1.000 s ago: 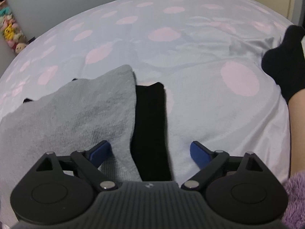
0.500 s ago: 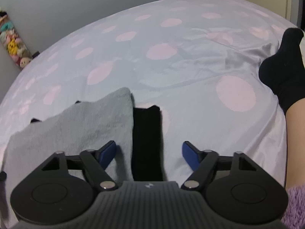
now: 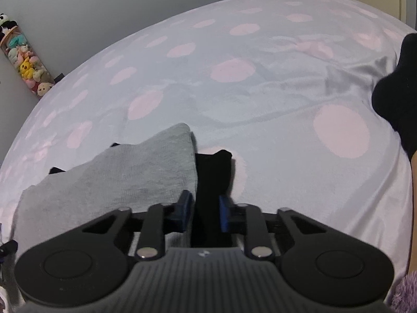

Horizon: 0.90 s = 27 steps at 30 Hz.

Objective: Fold clothes
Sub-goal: 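Close the right gripper on the folded grey shirt edge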

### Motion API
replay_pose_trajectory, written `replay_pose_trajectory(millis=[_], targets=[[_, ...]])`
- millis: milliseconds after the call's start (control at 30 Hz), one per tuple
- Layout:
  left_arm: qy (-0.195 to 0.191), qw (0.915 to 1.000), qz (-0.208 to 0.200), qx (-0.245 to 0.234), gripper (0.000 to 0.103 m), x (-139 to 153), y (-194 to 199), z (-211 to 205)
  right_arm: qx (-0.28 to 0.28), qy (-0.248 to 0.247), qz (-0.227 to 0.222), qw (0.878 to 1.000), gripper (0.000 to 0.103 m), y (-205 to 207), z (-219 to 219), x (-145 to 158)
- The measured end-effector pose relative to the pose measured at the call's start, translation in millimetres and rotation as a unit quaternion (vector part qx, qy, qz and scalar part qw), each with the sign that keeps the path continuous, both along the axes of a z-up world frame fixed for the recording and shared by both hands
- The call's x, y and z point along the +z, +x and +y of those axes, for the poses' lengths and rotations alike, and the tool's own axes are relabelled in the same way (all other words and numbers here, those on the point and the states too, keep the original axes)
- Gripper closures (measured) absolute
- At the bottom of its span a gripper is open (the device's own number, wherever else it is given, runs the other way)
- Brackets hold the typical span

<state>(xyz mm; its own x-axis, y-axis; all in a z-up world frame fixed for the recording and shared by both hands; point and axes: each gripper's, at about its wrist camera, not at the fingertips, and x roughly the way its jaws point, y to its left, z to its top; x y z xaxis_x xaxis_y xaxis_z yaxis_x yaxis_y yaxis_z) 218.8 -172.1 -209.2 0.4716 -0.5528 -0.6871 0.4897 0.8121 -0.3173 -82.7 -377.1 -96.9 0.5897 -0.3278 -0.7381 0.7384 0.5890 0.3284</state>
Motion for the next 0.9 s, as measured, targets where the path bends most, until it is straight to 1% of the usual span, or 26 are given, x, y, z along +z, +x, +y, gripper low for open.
replay_pose_trajectory(millis=[67,133,300,433,600,767,900], targets=[[0.0,1.0,-0.002,0.001,0.05,0.8,-0.3,-0.6,0.0,-0.004,-0.003,1.0,0.084,0.7,2.4,5.5],[-0.003,1.0,-0.004,0.003,0.051,3.0,-0.5,0.3,0.0,-0.008,-0.013,1.0,0.085,2.1,7.6,18.1],[-0.012,0.9999,-0.008,0.007,0.052,9.0,-1.0,3.2,0.021,-0.026,-0.036,0.999,0.086,14.8,28.5,51.8],[-0.02,0.9997,-0.01,0.009,0.052,13.3,-1.0,6.4,0.046,-0.03,-0.059,0.997,0.087,34.1,50.0,77.1],[-0.037,0.9992,-0.005,0.013,0.052,16.6,2.1,12.4,0.079,-0.038,-0.081,0.993,0.087,64.7,79.7,101.5],[-0.054,0.9984,0.0,0.018,0.053,19.8,5.4,18.4,0.114,-0.039,-0.098,0.988,0.087,98.8,109.4,114.4],[-0.068,0.9974,0.004,0.022,0.056,22.4,8.0,23.2,0.14,-0.038,-0.104,0.984,0.088,128.9,135.1,111.0]])
